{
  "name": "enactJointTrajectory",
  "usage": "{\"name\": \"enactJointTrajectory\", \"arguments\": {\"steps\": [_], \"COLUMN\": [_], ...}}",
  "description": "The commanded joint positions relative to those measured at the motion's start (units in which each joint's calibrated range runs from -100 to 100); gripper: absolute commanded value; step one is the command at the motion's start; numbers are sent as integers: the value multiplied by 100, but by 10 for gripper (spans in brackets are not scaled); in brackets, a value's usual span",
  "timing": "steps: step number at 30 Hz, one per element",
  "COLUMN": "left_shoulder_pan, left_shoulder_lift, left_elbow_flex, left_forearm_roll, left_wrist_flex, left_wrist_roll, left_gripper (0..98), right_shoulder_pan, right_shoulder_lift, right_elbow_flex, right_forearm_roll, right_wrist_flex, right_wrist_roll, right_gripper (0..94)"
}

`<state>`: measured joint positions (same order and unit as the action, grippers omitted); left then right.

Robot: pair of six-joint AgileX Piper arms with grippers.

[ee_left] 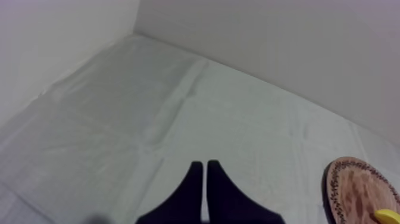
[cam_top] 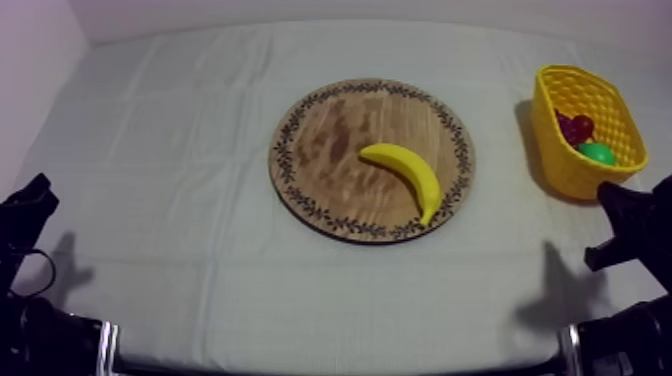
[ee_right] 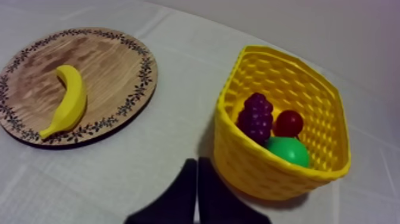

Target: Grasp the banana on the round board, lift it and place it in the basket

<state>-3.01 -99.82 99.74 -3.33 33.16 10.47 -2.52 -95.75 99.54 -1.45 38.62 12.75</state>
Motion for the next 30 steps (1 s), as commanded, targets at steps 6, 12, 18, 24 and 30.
{"name": "enactJointTrajectory", "arguments": {"steps": [6,12,18,24,30], "left_shoulder_pan": [1,1,1,1,1], "left_shoulder_lift": [0,0,0,0,0], "left_elbow_flex": [3,3,3,3,3], "left_forearm_roll": [3,3,3,3,3], "left_wrist_flex": [-1,-1,-1,-1,-1], "left_wrist_roll": [0,0,0,0,0], "left_gripper": [1,1,1,1,1], "right_shoulder_pan": [-1,-5,-339,-797,-1116], "right_shoulder_lift": [-1,-1,-1,-1,-1], "right_elbow_flex": [1,1,1,1,1], "right_forearm_roll": [1,1,1,1,1], "right_wrist_flex": [1,1,1,1,1], "right_wrist_roll": [-3,-2,11,17,-6], "right_gripper": [3,3,3,3,4]}}
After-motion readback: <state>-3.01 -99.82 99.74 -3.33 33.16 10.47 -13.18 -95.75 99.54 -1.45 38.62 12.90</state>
